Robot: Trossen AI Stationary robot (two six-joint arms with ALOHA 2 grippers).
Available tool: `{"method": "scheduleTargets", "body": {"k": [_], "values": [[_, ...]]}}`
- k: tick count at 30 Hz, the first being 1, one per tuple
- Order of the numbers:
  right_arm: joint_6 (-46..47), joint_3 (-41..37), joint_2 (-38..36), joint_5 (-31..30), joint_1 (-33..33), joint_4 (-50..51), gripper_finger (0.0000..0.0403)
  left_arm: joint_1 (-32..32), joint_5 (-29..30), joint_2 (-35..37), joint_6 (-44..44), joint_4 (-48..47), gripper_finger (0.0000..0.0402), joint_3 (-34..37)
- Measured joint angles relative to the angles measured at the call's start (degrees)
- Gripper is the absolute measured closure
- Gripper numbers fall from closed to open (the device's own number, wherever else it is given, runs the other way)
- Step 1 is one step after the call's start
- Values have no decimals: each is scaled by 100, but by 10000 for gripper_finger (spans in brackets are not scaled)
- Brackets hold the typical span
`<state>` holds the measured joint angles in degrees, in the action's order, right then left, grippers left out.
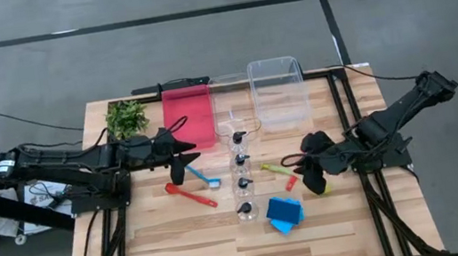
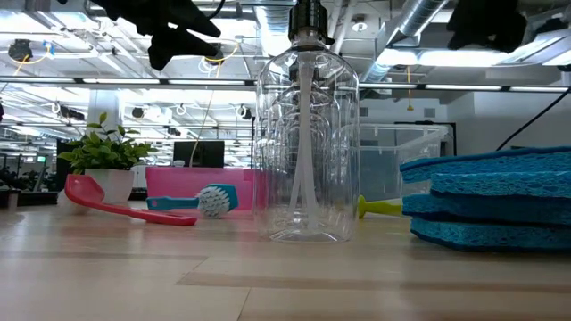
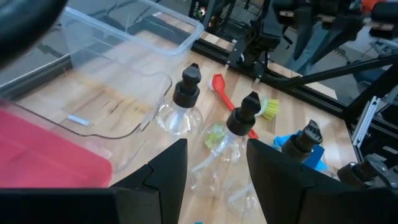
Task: Pick & Place Kitchen Sink Supplies
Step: Put the spray bottle into the pink bin
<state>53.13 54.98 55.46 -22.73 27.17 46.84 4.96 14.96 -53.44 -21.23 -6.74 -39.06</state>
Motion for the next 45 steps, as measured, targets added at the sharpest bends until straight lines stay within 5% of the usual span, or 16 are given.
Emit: {"method": "scheduleTargets", "body": {"k": [16, 32, 37, 45], "values": [[-1002, -1, 674, 23, -778, -1, 284, -14, -3, 1, -24, 19, 234, 0], [-1961, -2, 382, 27, -1097, 9, 284, -542, 41, -30, 92, 275, 234, -1], [-2464, -2, 52, 23, -1097, 25, 284, -933, -683, -272, 720, 841, 234, -12], [-2883, -2, -552, 5, -1127, 127, 284, -1880, -2659, -1198, 1634, 1415, 234, -10]]}}
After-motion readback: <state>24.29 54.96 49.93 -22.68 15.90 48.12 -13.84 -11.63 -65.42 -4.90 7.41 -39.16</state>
